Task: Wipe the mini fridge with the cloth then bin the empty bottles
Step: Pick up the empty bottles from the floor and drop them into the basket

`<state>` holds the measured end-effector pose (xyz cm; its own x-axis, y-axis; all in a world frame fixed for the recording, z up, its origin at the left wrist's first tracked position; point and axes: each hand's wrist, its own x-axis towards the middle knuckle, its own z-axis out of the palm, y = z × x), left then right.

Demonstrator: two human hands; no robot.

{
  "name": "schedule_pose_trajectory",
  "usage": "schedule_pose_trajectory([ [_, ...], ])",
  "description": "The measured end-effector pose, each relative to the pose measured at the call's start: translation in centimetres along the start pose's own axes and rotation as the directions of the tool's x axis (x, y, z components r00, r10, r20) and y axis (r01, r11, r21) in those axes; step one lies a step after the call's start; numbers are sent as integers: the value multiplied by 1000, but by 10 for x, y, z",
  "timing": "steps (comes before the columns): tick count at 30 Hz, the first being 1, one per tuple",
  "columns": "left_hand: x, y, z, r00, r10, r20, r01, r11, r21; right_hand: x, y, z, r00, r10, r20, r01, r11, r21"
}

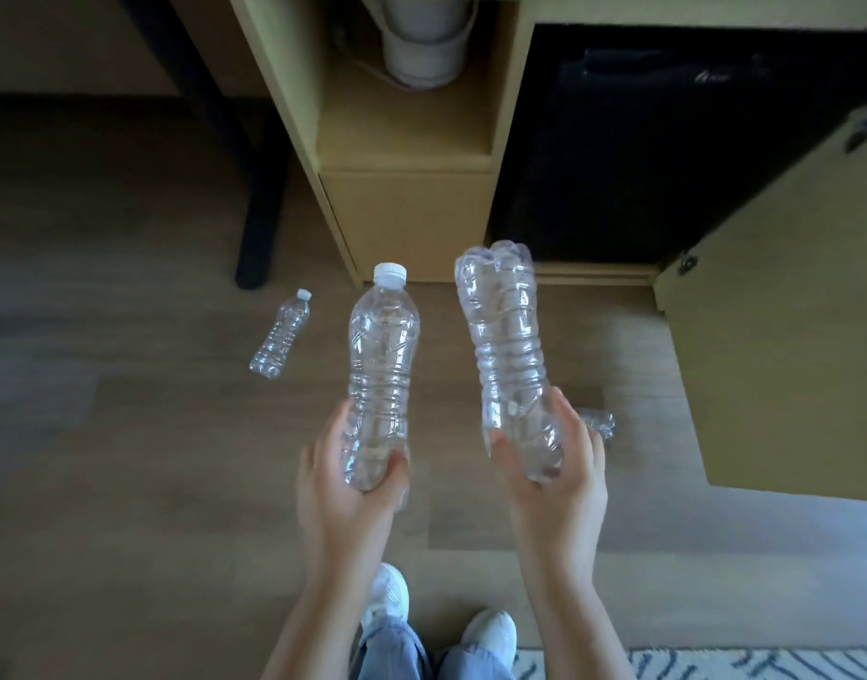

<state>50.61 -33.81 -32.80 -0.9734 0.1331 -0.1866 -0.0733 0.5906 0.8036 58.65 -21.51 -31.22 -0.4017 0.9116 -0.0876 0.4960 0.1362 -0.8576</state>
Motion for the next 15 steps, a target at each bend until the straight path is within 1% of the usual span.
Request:
schedule_pose_trajectory([
  [4, -20, 64, -44, 999, 32, -10, -33, 996, -78, 2, -65, -53, 996, -78, -36, 79, 996, 27],
  [8, -42, 120, -81, 999, 33, 22, -29, 988, -154, -8, -113, -110, 988, -135, -80, 138, 990, 39],
  [10, -55, 145, -96, 997, 54, 50, -44, 983, -180, -15, -129, -139, 984, -140, -113, 146, 988, 45],
  [13, -74, 184, -116, 990, 104, 90, -85, 977, -194, -29, -150, -177, 982, -110, -154, 123, 989, 79],
  [15, -86, 209, -126, 983, 136, 122, -108, 971, -211, -36, -162, -200, 976, -125, -177, 140, 987, 74],
])
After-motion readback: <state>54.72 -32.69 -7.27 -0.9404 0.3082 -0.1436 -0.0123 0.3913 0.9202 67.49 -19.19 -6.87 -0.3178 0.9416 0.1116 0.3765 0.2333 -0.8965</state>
